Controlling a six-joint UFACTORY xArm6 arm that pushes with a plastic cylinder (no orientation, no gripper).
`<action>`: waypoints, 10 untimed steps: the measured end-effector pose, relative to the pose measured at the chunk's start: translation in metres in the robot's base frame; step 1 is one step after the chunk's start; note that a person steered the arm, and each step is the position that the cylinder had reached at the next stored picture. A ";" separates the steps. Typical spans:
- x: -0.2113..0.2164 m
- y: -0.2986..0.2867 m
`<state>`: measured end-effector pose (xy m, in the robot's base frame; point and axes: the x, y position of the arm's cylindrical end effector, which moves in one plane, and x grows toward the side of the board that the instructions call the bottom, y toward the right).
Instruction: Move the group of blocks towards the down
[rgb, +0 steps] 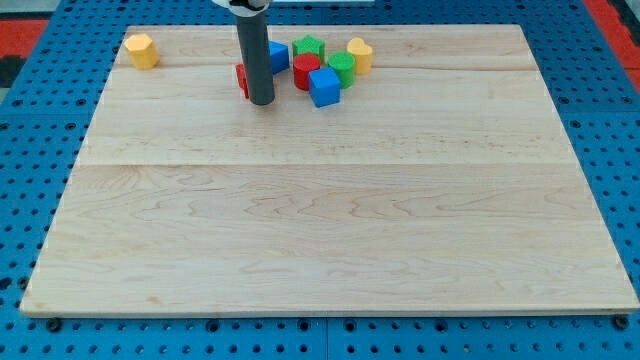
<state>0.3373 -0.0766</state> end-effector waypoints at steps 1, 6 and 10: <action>0.000 0.000; -0.121 0.205; -0.119 0.048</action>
<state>0.2183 -0.0286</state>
